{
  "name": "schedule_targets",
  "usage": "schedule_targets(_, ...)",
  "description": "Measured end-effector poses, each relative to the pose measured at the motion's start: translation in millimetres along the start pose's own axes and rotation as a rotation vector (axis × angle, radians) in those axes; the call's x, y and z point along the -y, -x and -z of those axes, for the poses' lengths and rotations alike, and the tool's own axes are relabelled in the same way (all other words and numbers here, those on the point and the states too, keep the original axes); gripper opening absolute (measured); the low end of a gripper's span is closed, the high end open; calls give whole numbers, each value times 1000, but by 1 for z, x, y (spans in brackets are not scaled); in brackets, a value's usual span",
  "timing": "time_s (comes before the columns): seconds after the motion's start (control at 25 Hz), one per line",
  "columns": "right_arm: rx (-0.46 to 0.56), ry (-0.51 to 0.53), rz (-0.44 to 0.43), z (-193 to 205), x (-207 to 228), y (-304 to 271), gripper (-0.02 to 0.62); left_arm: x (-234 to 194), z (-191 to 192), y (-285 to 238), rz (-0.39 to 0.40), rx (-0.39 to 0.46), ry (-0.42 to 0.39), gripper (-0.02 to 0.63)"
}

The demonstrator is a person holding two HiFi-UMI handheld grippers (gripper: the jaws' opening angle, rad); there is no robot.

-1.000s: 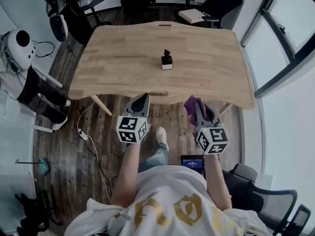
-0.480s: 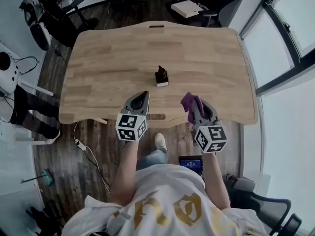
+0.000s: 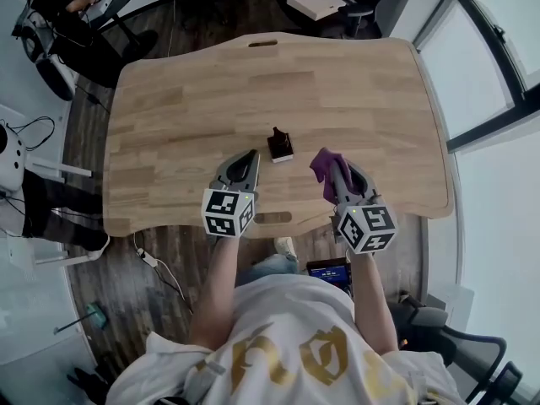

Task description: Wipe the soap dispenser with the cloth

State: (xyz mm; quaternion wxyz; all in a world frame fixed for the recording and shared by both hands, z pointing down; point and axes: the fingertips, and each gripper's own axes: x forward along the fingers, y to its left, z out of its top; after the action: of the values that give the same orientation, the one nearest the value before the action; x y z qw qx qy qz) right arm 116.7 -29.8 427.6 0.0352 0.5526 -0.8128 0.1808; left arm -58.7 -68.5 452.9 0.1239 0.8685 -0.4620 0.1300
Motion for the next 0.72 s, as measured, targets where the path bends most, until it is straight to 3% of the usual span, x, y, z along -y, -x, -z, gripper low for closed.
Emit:
schedule_targets(0.4, -2, 9, -20, -16, 3, -14, 23, -17, -22, -13, -8, 50, 6, 9)
schedule_targets(0.72, 4, 17, -92, -23, -6, -41, 23, -36, -24, -29, -22, 44, 6, 9)
